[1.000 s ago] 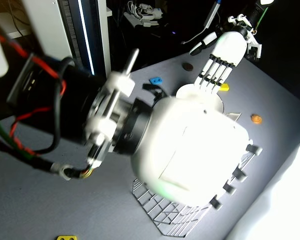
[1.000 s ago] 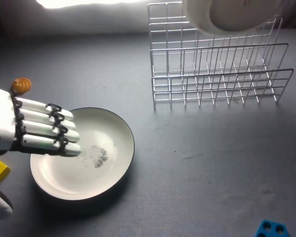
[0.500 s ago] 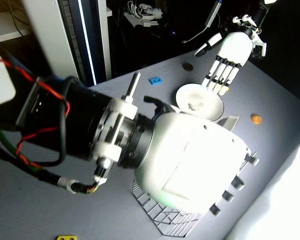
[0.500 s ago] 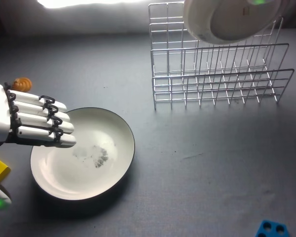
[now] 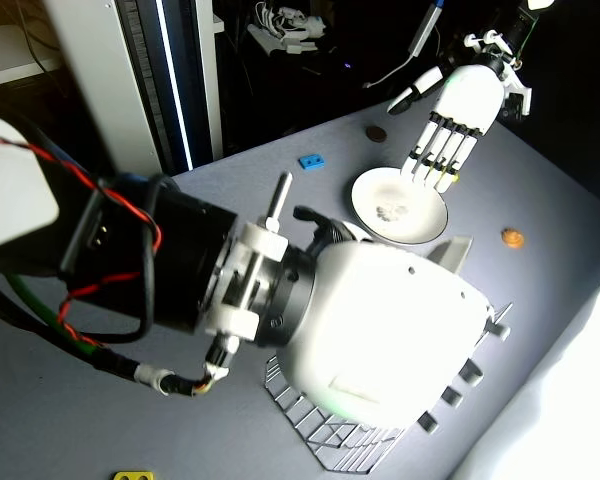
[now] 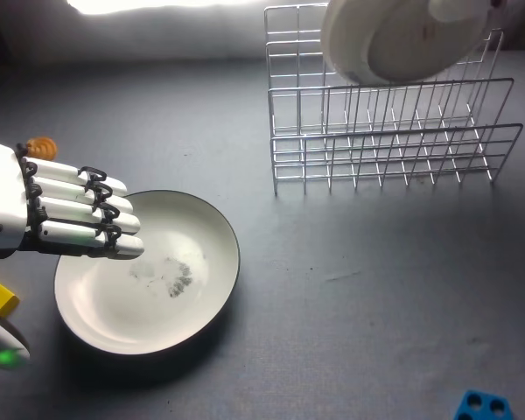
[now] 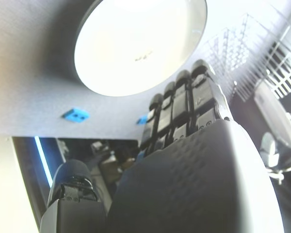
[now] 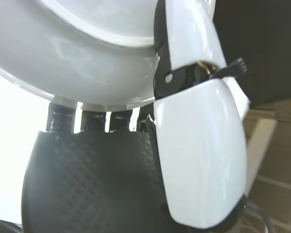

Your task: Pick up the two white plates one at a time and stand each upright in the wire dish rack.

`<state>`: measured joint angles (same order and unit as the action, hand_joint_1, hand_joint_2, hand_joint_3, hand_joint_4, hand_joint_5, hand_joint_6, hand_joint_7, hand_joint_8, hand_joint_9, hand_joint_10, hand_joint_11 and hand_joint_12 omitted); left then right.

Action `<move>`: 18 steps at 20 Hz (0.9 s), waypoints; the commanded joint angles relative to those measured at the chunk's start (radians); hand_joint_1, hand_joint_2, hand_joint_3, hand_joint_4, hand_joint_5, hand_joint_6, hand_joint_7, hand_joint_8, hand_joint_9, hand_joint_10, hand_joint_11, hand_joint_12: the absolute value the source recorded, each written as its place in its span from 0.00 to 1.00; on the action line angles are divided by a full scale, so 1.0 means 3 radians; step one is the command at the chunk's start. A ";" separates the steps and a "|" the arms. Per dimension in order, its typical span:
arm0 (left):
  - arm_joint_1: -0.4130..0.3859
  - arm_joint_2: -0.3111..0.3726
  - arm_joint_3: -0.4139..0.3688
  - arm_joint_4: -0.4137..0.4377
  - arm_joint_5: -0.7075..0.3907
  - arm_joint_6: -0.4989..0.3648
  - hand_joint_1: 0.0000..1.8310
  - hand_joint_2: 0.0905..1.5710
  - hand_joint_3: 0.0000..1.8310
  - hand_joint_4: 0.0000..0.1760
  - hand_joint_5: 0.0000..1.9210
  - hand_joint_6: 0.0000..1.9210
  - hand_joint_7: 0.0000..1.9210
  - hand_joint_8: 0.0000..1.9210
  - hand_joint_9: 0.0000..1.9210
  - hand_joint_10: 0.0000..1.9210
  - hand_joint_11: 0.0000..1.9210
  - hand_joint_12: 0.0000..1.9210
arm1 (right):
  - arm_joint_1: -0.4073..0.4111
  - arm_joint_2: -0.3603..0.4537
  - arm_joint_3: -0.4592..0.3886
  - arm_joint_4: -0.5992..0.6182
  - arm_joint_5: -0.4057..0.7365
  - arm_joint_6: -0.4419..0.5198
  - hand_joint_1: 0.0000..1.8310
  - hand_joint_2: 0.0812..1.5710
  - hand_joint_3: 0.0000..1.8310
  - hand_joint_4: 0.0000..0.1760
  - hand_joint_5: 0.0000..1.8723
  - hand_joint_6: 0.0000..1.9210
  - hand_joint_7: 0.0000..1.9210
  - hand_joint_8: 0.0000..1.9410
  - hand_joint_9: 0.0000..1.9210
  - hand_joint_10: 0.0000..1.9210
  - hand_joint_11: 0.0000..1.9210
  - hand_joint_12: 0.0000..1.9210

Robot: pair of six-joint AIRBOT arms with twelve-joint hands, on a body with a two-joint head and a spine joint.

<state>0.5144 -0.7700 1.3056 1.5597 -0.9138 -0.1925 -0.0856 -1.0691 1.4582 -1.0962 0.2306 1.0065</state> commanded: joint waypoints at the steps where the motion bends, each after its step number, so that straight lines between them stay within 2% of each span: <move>1: -0.0018 0.0026 0.0001 -0.0205 -0.0115 -0.0013 0.00 0.66 0.00 0.00 0.00 0.00 0.00 0.00 0.00 0.00 0.00 0.00 | 0.0025 0.0008 0.0023 0.0151 0.0195 0.0096 0.75 0.68 0.00 0.00 0.53 0.54 0.54 0.42 0.50 0.54 0.42 0.56; 6: -0.0017 0.0015 0.0037 -0.0205 -0.0112 -0.0025 0.00 0.67 0.00 0.00 0.00 0.00 0.00 0.00 0.00 0.00 0.00 0.00 | 0.0002 -0.0035 0.0099 0.0151 0.0173 0.0123 0.75 0.68 0.00 0.00 0.53 0.54 0.54 0.41 0.50 0.54 0.42 0.55; 8: -0.0005 0.0002 0.0070 -0.0205 -0.0108 -0.0043 0.00 0.67 0.00 0.00 0.00 0.00 0.00 0.00 0.00 0.00 0.00 0.00 | -0.0018 -0.0055 0.0135 0.0151 0.0126 0.0190 0.76 0.67 0.00 0.00 0.54 0.52 0.57 0.38 0.51 0.52 0.43 0.54; 10: 0.0013 -0.0006 0.0093 -0.0206 -0.0108 -0.0046 0.00 0.67 0.00 0.00 0.00 0.00 0.00 0.00 0.00 0.00 0.00 0.00 | -0.0046 -0.0074 0.0154 0.0151 0.0091 0.0214 0.75 0.67 0.00 0.00 0.53 0.53 0.55 0.43 0.50 0.54 0.42 0.56; 16: 0.0013 -0.0023 0.0108 -0.0255 -0.0108 -0.0046 0.00 0.66 0.00 0.00 0.00 0.00 0.00 0.00 0.00 0.00 0.00 0.00 | -0.0114 -0.0139 0.0226 0.0151 0.0079 0.0227 0.75 0.68 0.00 0.00 0.53 0.53 0.55 0.43 0.49 0.55 0.41 0.58; 18: 0.0008 -0.0028 0.0109 -0.0280 -0.0094 -0.0046 0.00 0.66 0.00 0.00 0.00 0.00 0.00 0.00 0.00 0.00 0.00 0.00 | -0.0131 -0.0163 0.0245 0.0151 0.0079 0.0235 0.75 0.67 0.00 0.00 0.54 0.52 0.55 0.42 0.50 0.53 0.43 0.57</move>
<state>0.5266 -0.7826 1.3338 1.5421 -0.9123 -0.2043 -0.1387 -1.1263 1.5265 -1.0943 0.1955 1.0550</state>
